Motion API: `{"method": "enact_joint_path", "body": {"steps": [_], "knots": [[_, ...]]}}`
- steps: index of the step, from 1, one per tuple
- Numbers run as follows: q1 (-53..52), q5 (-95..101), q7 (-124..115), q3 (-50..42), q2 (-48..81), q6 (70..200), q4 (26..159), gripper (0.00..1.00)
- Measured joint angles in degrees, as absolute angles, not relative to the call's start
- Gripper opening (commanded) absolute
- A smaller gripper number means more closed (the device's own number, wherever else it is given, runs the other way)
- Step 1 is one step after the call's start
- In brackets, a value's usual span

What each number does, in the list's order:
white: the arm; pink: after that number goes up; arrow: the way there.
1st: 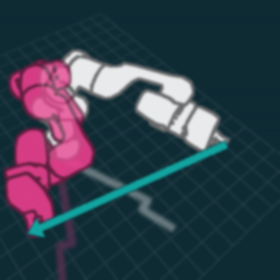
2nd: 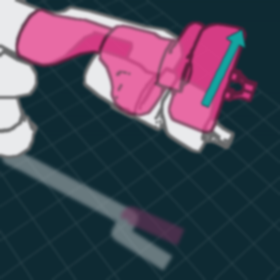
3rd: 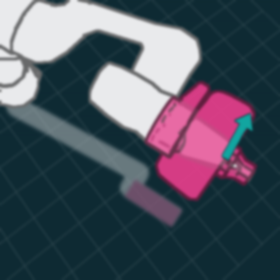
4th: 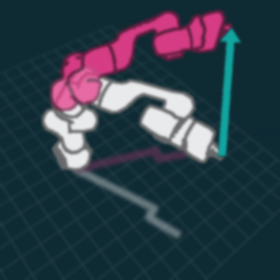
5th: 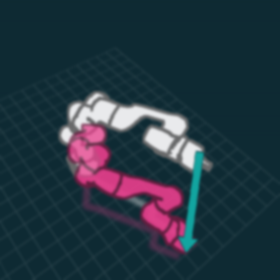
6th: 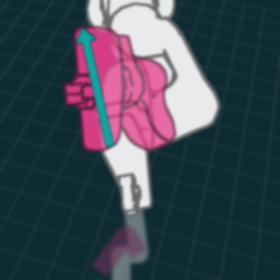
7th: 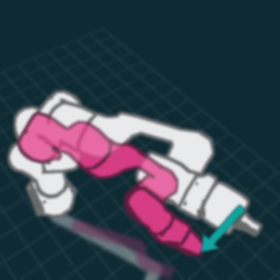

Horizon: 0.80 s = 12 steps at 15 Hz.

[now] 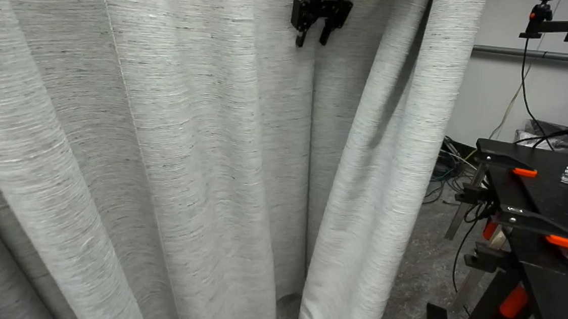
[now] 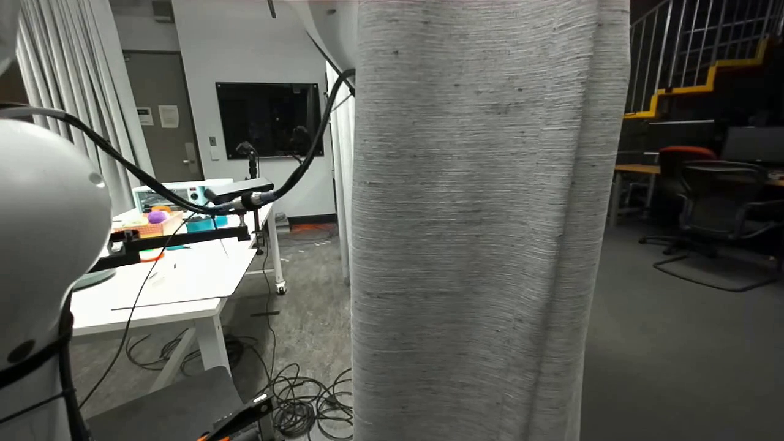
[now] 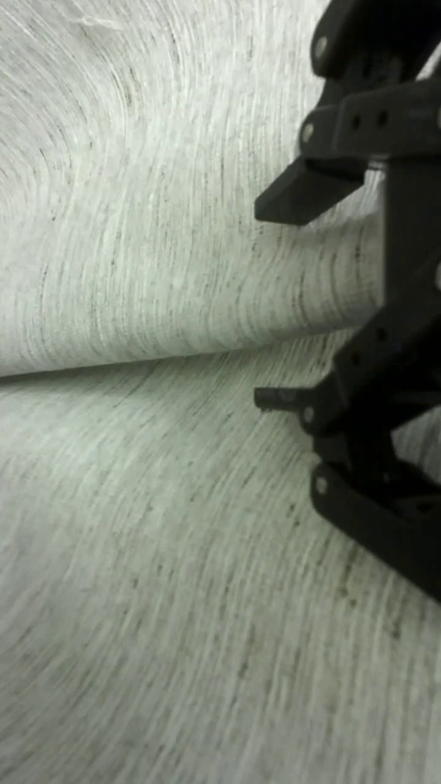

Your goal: Slide the curtain to the right and then to the left

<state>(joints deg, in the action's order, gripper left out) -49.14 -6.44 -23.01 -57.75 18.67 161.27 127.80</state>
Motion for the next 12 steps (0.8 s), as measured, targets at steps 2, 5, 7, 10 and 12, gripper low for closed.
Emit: {"method": "enact_joint_path", "body": {"steps": [2,5,7,10,12], "knots": [[-54.7,-2.3,-23.0,-61.6,14.0,159.6,132.1,1.0],[-62.5,5.6,-23.0,-66.9,7.0,156.7,136.9,1.0],[-65.7,10.8,-23.0,-68.3,2.4,154.6,139.1,1.0],[-66.9,15.1,-24.0,-67.5,-3.0,153.5,140.4,1.0],[-66.9,15.3,-25.7,-66.2,-5.5,153.0,140.1,1.0]]}}
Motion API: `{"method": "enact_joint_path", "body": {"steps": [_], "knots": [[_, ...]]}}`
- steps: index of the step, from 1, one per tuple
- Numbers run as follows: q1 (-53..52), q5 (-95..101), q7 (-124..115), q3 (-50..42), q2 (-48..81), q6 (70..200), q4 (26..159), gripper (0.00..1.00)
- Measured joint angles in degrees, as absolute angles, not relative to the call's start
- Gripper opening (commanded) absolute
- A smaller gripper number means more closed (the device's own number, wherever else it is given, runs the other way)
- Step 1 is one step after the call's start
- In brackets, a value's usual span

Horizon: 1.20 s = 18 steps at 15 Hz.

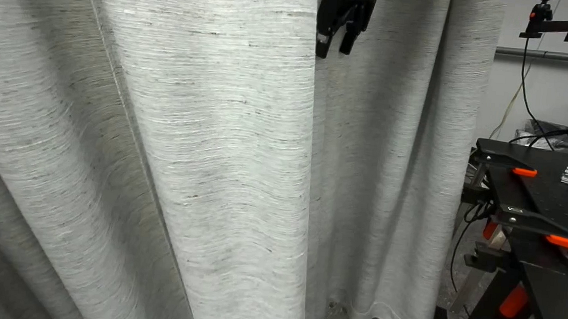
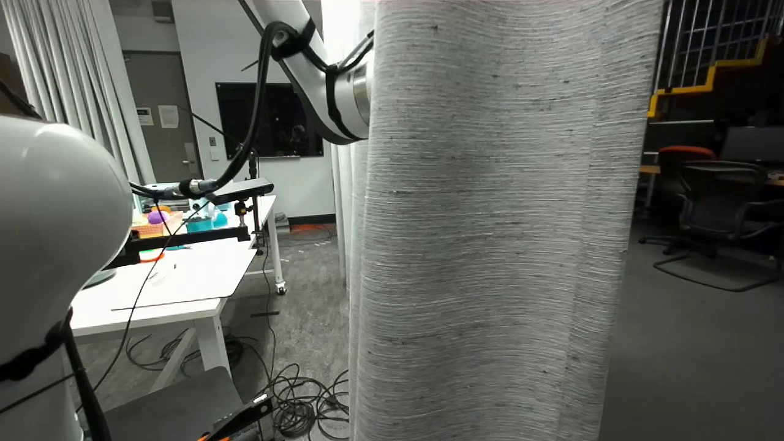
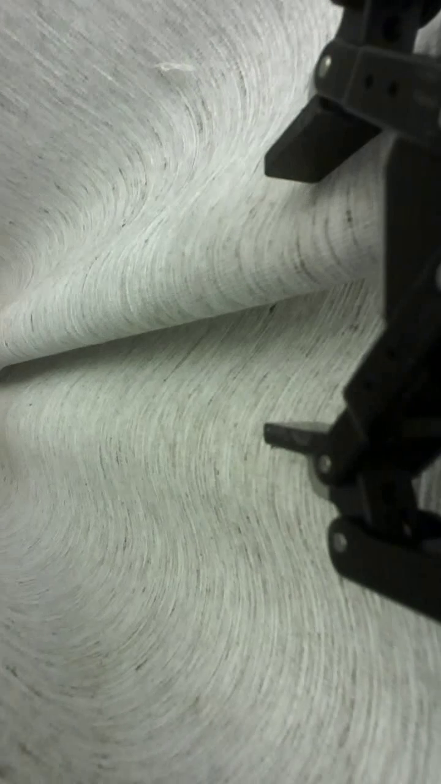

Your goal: Slide the curtain to the right and then to the left

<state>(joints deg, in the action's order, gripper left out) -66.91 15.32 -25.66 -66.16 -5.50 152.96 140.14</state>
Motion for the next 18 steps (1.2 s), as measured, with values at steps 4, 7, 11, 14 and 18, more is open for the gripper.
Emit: {"method": "enact_joint_path", "body": {"steps": [4,7,11,14,18], "knots": [[-66.3,15.3,-30.3,-62.9,-9.4,152.9,139.5,1.0],[-64.1,16.0,-31.4,-60.7,-12.1,152.8,139.0,1.0],[-58.0,21.5,-34.4,-55.8,-16.2,150.5,139.6,1.0],[-51.1,24.7,-36.2,-49.8,-20.0,147.5,141.2,1.0],[-33.5,22.0,-35.8,-32.5,-23.8,143.7,145.8,1.0]]}}
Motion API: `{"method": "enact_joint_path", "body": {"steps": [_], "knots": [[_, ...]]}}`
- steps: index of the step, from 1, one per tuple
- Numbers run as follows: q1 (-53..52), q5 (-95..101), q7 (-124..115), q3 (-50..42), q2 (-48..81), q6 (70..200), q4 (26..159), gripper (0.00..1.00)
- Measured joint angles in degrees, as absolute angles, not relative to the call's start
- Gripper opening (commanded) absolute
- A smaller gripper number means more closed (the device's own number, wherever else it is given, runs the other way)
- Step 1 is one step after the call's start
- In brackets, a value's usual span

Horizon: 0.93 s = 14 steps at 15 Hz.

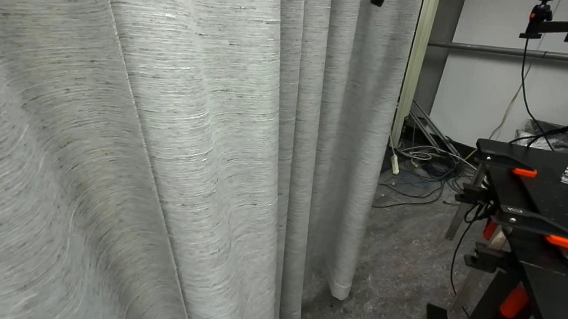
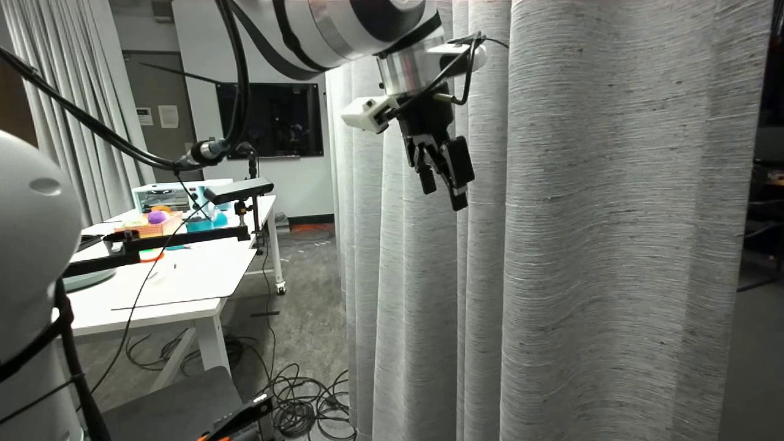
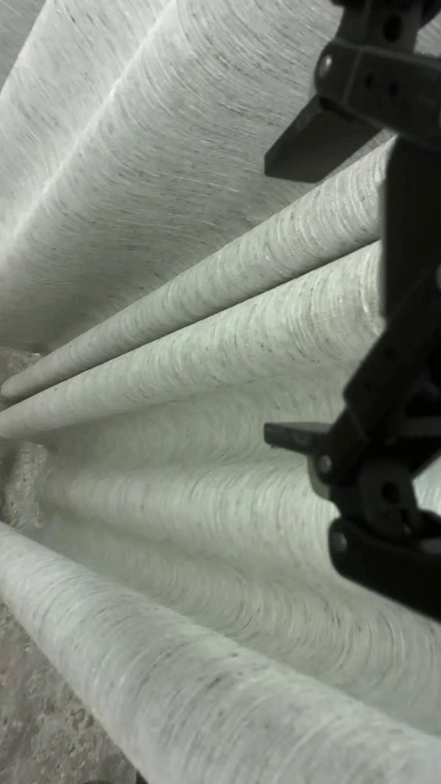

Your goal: Slide the curtain to the right and then to the left

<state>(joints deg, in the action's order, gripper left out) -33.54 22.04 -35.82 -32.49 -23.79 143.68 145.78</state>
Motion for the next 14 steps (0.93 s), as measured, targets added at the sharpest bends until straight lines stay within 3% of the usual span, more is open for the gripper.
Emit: {"method": "enact_joint_path", "body": {"steps": [6,14], "knots": [[-9.2,10.5,-32.6,-9.7,-26.4,142.6,150.3,1.0],[6.9,8.8,-35.1,0.8,-22.9,145.8,146.6,1.0]]}}
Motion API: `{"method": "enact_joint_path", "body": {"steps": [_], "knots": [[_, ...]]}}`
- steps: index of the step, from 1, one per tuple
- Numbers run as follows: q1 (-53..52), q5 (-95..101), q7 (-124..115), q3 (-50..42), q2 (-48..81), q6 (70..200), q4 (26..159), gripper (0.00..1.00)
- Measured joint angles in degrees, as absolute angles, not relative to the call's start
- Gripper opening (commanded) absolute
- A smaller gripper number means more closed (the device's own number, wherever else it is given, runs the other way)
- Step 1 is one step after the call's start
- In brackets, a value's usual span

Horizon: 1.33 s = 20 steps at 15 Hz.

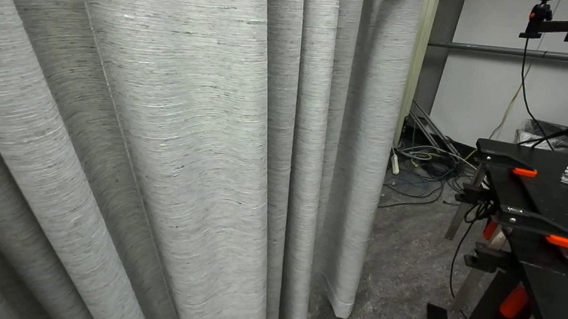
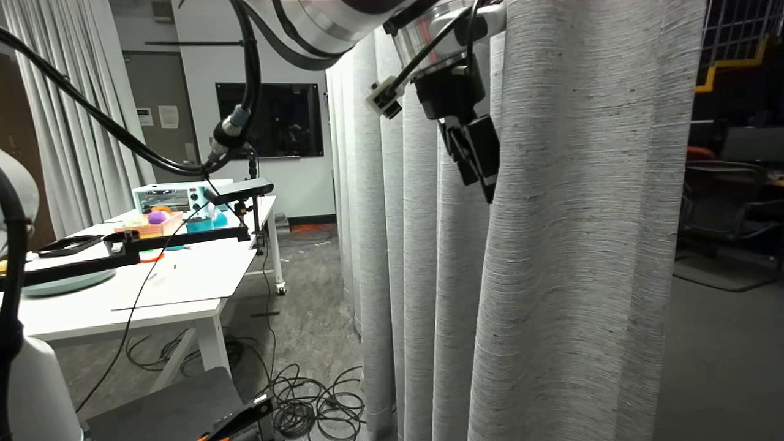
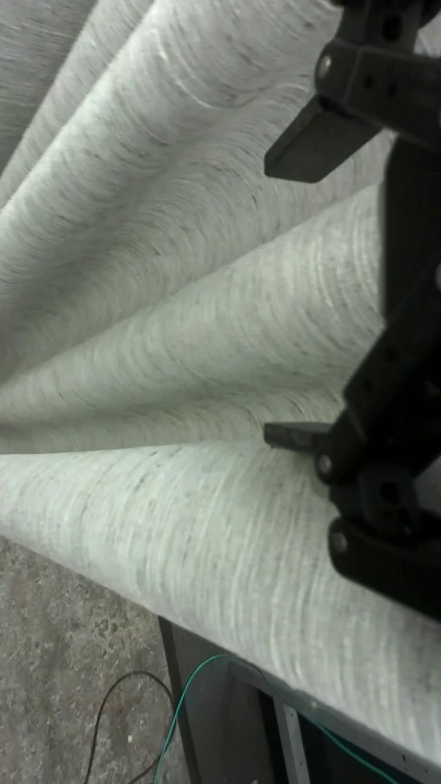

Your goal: Slide the curtain to the right and then to the left

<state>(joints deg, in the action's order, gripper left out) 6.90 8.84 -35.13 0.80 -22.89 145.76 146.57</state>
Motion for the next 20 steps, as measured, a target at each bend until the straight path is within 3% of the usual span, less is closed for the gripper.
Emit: {"method": "enact_joint_path", "body": {"steps": [7,20], "knots": [[12.2,9.8,-38.3,3.0,-18.1,148.0,140.5,1.0],[16.8,12.6,-39.1,1.1,-21.7,141.8,144.2,1.0]]}}
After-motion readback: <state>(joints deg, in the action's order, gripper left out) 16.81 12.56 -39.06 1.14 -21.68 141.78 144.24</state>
